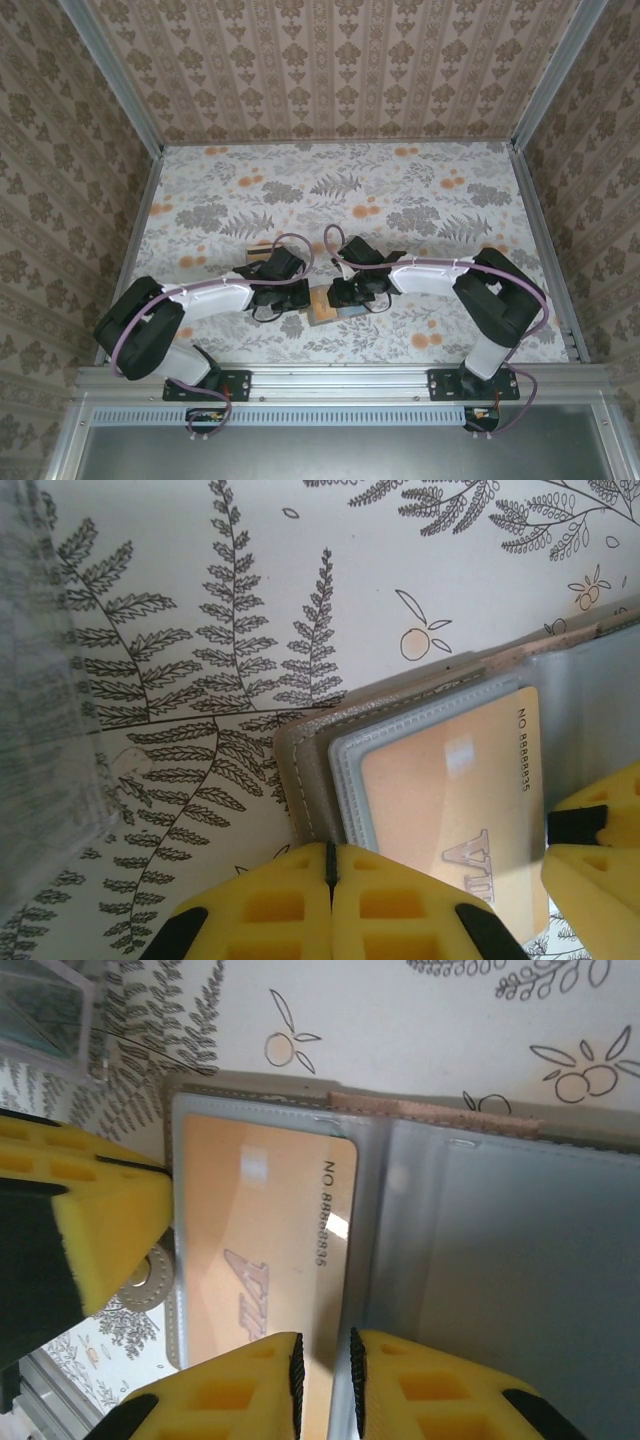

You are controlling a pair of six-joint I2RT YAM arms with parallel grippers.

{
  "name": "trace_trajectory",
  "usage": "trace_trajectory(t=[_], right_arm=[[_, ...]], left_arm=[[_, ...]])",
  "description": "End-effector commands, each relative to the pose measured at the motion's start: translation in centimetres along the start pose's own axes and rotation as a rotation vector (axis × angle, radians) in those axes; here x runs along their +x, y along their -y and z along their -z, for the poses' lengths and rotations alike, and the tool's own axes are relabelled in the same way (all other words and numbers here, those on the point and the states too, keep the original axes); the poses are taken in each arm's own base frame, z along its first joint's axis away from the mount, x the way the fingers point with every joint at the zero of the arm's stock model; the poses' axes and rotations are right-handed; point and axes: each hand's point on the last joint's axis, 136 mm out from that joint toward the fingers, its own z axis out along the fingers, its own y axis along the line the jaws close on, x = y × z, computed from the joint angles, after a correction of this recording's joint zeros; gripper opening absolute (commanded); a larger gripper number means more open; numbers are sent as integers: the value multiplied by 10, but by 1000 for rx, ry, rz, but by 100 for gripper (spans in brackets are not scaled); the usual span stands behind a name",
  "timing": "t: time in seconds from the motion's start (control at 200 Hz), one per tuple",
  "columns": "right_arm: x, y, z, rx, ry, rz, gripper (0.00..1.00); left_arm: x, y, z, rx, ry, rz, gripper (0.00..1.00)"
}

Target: Take the credit cards out of the card holder

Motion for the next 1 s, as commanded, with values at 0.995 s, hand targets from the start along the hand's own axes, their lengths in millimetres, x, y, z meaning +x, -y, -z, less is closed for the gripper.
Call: trace_trajectory(t=[0.995], right_arm=[[-7,10,10,-25,11,-86,0]], left_arm=[[11,-10,-11,-75,-53,-18,0]])
